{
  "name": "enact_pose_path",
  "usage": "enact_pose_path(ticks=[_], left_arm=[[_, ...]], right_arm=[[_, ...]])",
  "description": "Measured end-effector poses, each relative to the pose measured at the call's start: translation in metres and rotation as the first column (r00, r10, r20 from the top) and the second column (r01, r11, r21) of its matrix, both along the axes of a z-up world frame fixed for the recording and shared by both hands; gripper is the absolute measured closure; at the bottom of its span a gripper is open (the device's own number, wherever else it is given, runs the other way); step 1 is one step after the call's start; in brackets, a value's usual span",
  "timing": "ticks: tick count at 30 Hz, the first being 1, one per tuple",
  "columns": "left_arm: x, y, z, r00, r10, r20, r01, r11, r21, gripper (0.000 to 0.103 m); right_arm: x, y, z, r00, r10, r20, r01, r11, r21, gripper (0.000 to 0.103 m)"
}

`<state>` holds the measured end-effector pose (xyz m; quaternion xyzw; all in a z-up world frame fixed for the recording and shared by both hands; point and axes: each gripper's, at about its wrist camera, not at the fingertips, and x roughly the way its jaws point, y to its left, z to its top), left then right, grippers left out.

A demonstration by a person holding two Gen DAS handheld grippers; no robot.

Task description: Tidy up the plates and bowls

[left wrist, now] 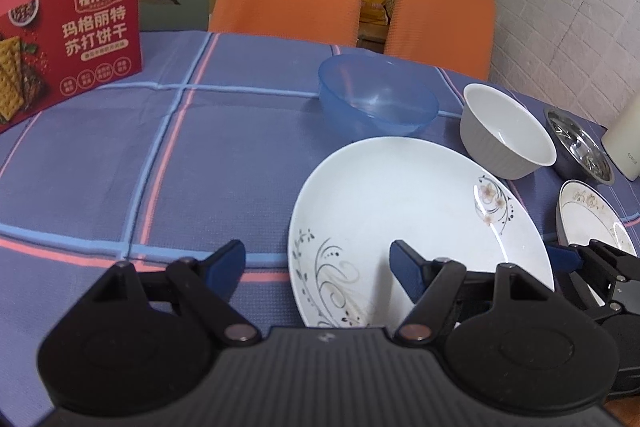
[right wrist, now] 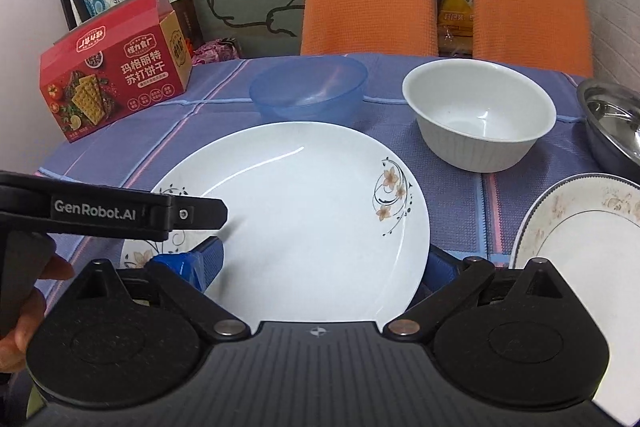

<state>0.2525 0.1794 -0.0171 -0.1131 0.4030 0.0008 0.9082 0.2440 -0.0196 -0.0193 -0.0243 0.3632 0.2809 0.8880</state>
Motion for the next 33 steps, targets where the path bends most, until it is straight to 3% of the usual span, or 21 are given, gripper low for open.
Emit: enact_pose_path(ticks=[6,24,26,28,33], left_arm=[[0.0,-0.008,-0.002,1.0,-0.011,0.005,0.011,0.999,0.052,0.031],[-0.002,-0.013,-0.004,1.0,-0.015,0.026,0.013,0.996,0.094,0.029],[-0.002,-0.014,-0.005,0.999,-0.023,0.034,0.02,0.995,0.093,0.032],[-0.004,-0.02,-0.003,0.997,-0.07,0.044,0.066,0.995,0.079,0.051],[0.001,-0.023,0.001,0.999,-0.043,0.022,0.041,0.997,0.065,0.051]], right_arm=[[-0.011,0.005,-0.008,0.998,0.02,0.059,-0.015,0.997,-0.08,0.015],[-0.013,0.004,-0.012,0.995,0.043,0.093,-0.037,0.998,-0.057,0.013],[-0.015,0.005,-0.012,0.995,0.045,0.09,-0.04,0.998,-0.056,0.013],[-0.014,0.007,-0.012,0.994,0.068,0.085,-0.064,0.997,-0.054,0.013],[-0.008,0.015,-0.008,0.997,0.059,0.059,-0.054,0.995,-0.082,0.013]])
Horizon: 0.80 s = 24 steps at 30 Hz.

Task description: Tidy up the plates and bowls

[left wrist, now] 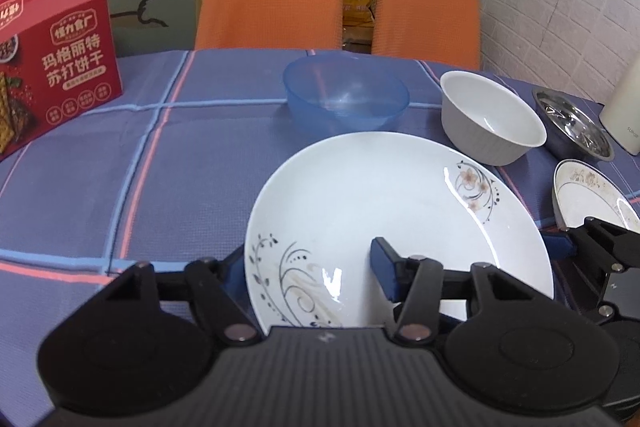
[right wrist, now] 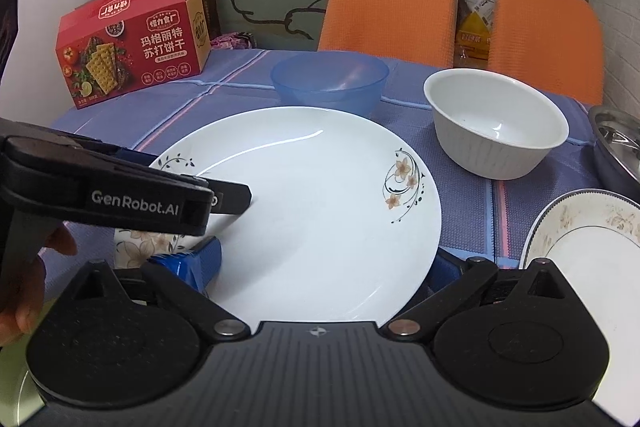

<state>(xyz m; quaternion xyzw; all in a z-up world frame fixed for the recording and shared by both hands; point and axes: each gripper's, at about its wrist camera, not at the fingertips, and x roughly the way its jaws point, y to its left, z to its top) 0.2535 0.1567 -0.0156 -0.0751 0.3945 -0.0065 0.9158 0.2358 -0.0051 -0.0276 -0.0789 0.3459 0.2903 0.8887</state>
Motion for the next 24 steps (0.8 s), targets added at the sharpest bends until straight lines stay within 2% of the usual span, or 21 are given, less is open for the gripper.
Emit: enact_pose_path(ticks=[3,7,13,17,24], left_arm=[[-0.008,-0.002,0.009,1.0,-0.005,0.022,0.005,1.0,-0.01,0.051],[-0.026,-0.009,0.028,0.998,-0.008,0.069,0.008,1.0,0.004,0.052],[-0.072,-0.016,0.046,0.994,-0.023,0.107,0.022,1.0,0.008,0.052],[-0.108,-0.019,0.041,0.996,-0.019,0.092,0.019,1.0,0.005,0.052],[-0.163,-0.027,0.023,0.999,-0.021,0.05,0.02,0.999,0.031,0.052]], right_arm=[[0.001,-0.001,0.003,1.0,-0.02,-0.02,0.02,1.0,0.012,0.014],[-0.013,-0.003,0.013,0.999,-0.028,0.029,0.028,1.0,0.008,0.014],[-0.04,-0.014,0.038,0.996,-0.041,0.076,0.037,0.998,0.059,0.013],[-0.073,-0.022,0.046,0.996,-0.037,0.084,0.029,0.996,0.086,0.013],[-0.129,-0.03,0.037,0.999,-0.023,0.032,0.02,0.994,0.105,0.013]])
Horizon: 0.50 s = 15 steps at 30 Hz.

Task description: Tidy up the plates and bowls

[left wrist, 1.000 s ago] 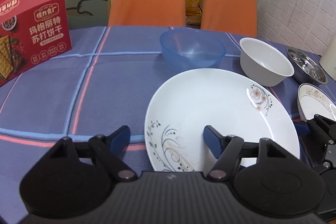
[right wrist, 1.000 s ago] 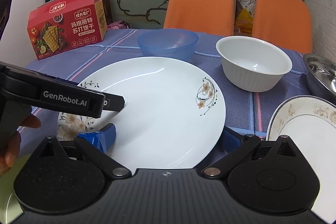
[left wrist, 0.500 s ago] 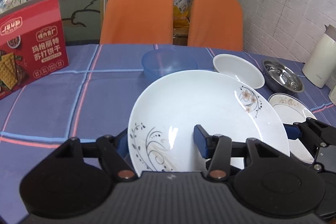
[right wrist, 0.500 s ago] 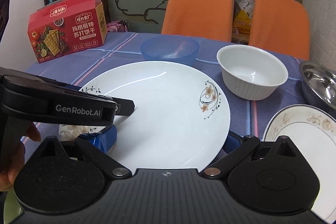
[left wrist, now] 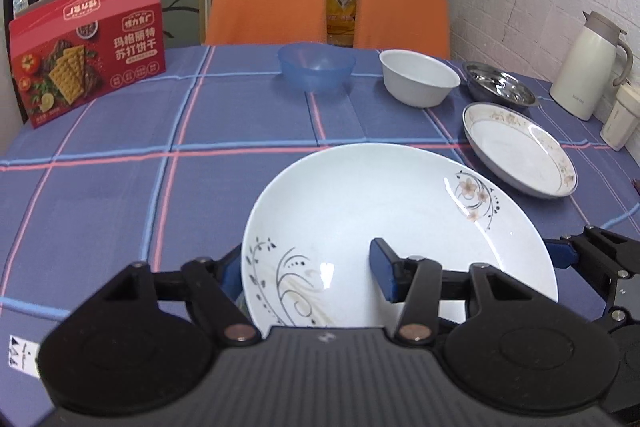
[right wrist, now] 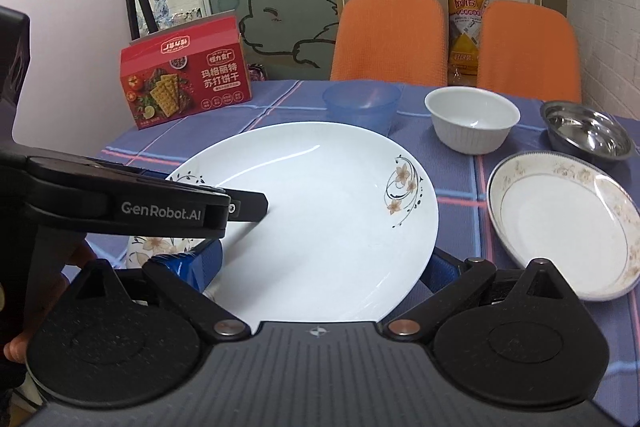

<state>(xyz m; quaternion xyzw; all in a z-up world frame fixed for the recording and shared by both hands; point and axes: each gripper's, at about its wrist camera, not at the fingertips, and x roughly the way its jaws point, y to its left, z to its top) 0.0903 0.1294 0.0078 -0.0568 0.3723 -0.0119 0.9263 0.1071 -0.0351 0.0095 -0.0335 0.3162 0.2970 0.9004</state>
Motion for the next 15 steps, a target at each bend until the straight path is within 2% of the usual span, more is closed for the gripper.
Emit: enact_pose_path(ticks=[4,7,11,13,15], left_arm=[[-0.011,0.0,-0.009,1.0,0.004,-0.01,-0.004,1.0,-0.001,0.051],[-0.014,0.002,-0.013,1.0,0.004,-0.008,-0.004,0.999,-0.031,0.051],[-0.016,0.004,-0.017,1.0,0.0,-0.01,0.0,0.998,-0.06,0.048],[-0.014,0.005,-0.02,1.0,-0.002,-0.018,0.001,0.998,-0.07,0.043],[-0.016,0.002,-0.021,1.0,-0.003,-0.009,0.003,0.999,-0.045,0.039]], right_arm=[[-0.021,-0.002,-0.01,0.999,0.003,-0.038,-0.003,1.0,0.001,0.013],[-0.029,0.001,-0.017,0.999,0.003,-0.047,-0.004,1.0,-0.009,0.013],[-0.034,0.003,-0.02,1.0,-0.002,-0.018,0.001,1.0,-0.03,0.013],[-0.035,0.003,-0.021,1.0,0.0,-0.009,0.0,0.999,-0.04,0.013],[-0.036,0.006,-0.023,1.0,0.01,0.01,-0.009,0.997,-0.073,0.013]])
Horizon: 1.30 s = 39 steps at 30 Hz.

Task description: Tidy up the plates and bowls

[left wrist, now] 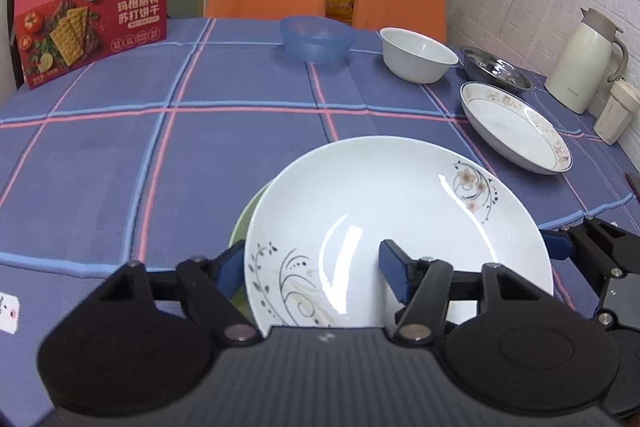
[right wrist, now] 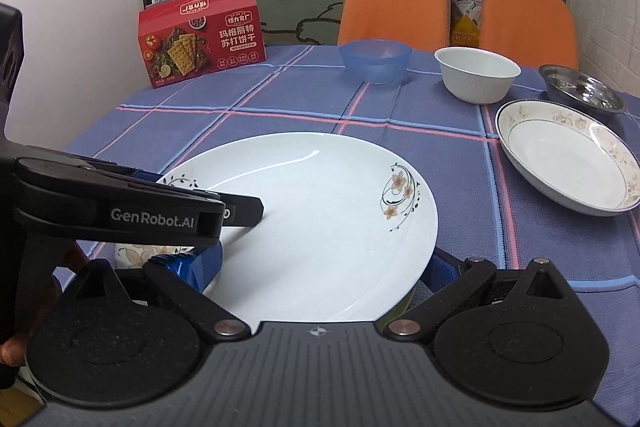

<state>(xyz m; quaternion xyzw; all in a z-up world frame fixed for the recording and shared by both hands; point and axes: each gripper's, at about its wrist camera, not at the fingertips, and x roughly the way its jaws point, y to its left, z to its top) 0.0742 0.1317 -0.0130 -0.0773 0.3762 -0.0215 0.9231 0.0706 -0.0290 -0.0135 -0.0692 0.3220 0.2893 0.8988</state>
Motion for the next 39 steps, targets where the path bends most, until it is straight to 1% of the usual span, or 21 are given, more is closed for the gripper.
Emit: enact_pose_path(ticks=[1,2,3,5,6,8,13,17,22,30,33,37,39], left_arm=[[-0.002,-0.001,0.002,1.0,-0.003,0.016,0.003,1.0,0.015,0.035],[-0.005,-0.001,0.005,0.999,-0.004,0.038,0.003,1.0,0.024,0.033],[-0.009,-0.001,0.01,0.998,-0.001,0.062,-0.002,0.999,0.035,0.029],[-0.012,0.0,0.017,0.995,0.009,0.094,-0.014,0.998,0.055,0.029],[-0.013,0.001,0.019,0.995,0.015,0.1,-0.021,0.998,0.059,0.029],[-0.013,0.005,0.024,0.994,0.03,0.106,-0.035,0.998,0.049,0.029],[-0.01,0.006,0.025,0.995,0.051,0.087,-0.053,0.998,0.019,0.029],[-0.004,-0.007,0.027,0.996,0.048,0.081,-0.05,0.999,0.016,0.029],[0.012,-0.033,0.036,0.996,0.007,0.093,-0.008,1.0,0.017,0.029],[0.04,-0.078,0.038,0.995,-0.061,0.083,0.058,0.997,0.043,0.028],[0.052,-0.09,0.036,0.995,-0.077,0.071,0.073,0.996,0.055,0.028],[0.067,-0.105,0.034,0.994,-0.093,0.058,0.089,0.994,0.071,0.028],[0.073,-0.111,0.034,0.993,-0.101,0.055,0.097,0.992,0.078,0.028]], right_arm=[[-0.002,0.001,-0.002,1.0,0.003,0.013,-0.003,1.0,-0.018,0.013],[-0.003,0.002,-0.003,1.0,0.004,0.023,-0.003,1.0,-0.03,0.013],[-0.002,0.002,-0.005,1.0,0.006,0.017,-0.005,0.999,-0.039,0.013],[0.002,-0.002,-0.01,1.0,-0.001,-0.029,0.0,1.0,-0.024,0.015],[0.002,-0.005,-0.01,0.999,0.003,-0.038,-0.004,1.0,-0.011,0.015],[-0.001,-0.008,-0.007,1.0,0.006,-0.023,-0.005,1.0,0.009,0.015],[-0.001,-0.026,0.008,0.999,-0.045,0.01,0.044,0.996,0.078,0.015],[0.001,-0.042,0.01,0.996,-0.092,0.002,0.091,0.991,0.1,0.014],[0.005,-0.065,0.007,0.989,-0.145,-0.041,0.149,0.98,0.134,0.014],[0.011,-0.107,0.01,0.972,-0.229,-0.055,0.235,0.956,0.178,0.014],[0.02,-0.124,0.011,0.962,-0.259,-0.084,0.271,0.943,0.192,0.014],[0.037,-0.141,0.011,0.937,-0.302,-0.179,0.332,0.927,0.176,0.014],[0.038,-0.154,0.01,0.938,-0.293,-0.184,0.33,0.917,0.224,0.014]])
